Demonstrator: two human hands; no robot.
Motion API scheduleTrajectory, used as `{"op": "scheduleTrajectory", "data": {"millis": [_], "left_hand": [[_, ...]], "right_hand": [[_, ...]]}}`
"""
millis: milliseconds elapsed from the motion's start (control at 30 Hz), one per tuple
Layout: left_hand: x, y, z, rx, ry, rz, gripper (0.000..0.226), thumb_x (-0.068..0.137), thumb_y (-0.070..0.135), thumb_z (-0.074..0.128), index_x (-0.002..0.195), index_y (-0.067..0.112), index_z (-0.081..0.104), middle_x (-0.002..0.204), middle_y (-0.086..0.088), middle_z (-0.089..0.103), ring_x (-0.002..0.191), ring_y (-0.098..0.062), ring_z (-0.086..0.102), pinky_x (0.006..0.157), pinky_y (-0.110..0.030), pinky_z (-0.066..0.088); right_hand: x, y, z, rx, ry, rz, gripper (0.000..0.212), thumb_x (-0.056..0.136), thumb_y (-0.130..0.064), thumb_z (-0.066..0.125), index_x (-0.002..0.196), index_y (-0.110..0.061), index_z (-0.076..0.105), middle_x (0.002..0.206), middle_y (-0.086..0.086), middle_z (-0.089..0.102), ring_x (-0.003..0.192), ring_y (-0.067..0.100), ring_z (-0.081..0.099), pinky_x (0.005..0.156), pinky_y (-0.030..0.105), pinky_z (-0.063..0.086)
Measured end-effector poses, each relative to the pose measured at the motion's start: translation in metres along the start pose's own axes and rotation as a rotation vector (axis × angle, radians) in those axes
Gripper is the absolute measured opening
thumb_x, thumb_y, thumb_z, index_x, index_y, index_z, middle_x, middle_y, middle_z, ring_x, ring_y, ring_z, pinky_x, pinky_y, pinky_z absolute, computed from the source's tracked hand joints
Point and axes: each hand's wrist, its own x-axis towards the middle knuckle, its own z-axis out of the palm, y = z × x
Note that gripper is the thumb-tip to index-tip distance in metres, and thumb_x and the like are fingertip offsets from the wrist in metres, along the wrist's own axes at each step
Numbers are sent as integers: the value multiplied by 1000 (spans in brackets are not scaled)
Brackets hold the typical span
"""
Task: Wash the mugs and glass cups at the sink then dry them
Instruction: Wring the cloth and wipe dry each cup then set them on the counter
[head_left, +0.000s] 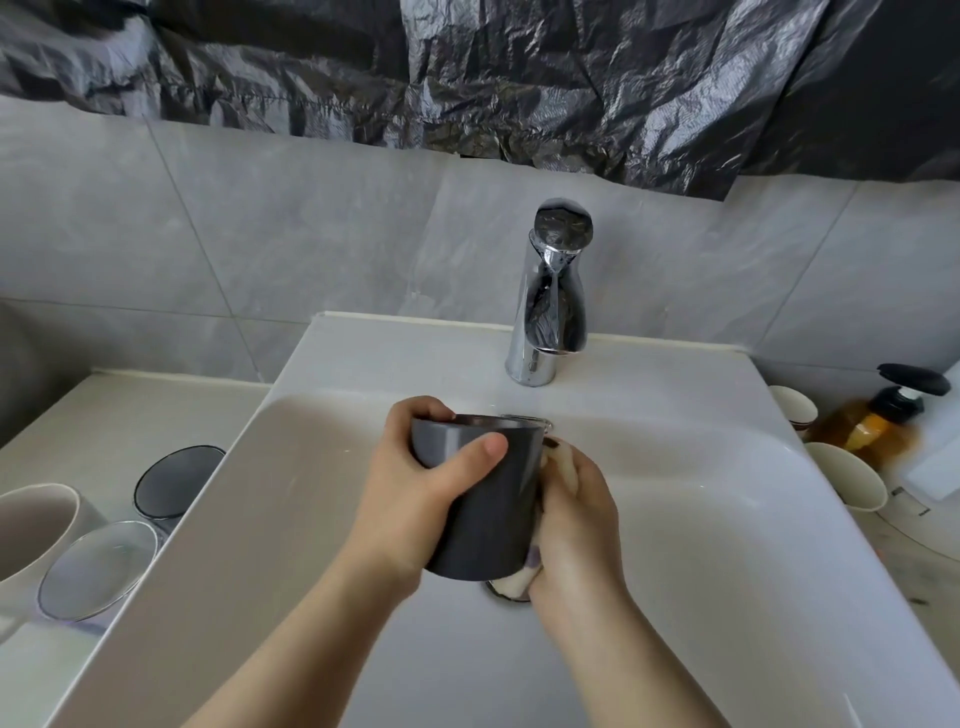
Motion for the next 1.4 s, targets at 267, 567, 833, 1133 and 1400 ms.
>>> {"op": "scheduleTrajectory", "data": {"millis": [267, 567, 833, 1133, 1400], "left_hand": [[4, -12, 0, -184, 67, -212, 92, 42, 58, 71, 120, 13, 56, 111, -13, 68, 94, -24, 67, 72, -33, 50], [4, 12, -21, 92, -434, -312, 83, 38, 37, 76, 118, 27, 56, 105, -1, 69, 88, -20, 67, 63, -36, 56], [-1, 14, -19, 132, -378, -395, 69, 37, 44, 72, 105, 40, 64, 104, -5, 70, 93, -29, 66, 62, -41, 57], [-2, 12, -11, -127, -117, -381, 41, 73, 38, 66, 110, 19, 62, 102, -10, 68, 83, -23, 67, 51, -32, 53], [-4, 4, -1, -58, -34, -246, 57, 49, 39, 68, 106, 33, 62, 102, -4, 70, 89, -25, 67, 58, -40, 57]], "right_hand": [[-6, -5, -5, 118, -98, 13, 9, 89, -20, 58, 96, -18, 63, 76, 1, 62, 50, 14, 47, 38, 19, 32], [15, -24, -36, -294, -44, -424, 10, 83, -15, 61, 78, -21, 67, 73, -11, 69, 64, 0, 58, 60, 15, 45], [25, -10, -29, -198, -68, -325, 29, 82, -48, 53, 96, -25, 64, 94, -17, 66, 89, 0, 60, 88, 28, 47], [2, -1, -7, 137, -429, -246, 27, 89, -37, 46, 114, -35, 56, 103, -28, 64, 86, -7, 61, 72, 10, 47], [-10, -9, -11, 111, -280, 139, 27, 76, -58, 60, 85, -33, 63, 74, 5, 64, 48, 18, 54, 44, 18, 37]]}}
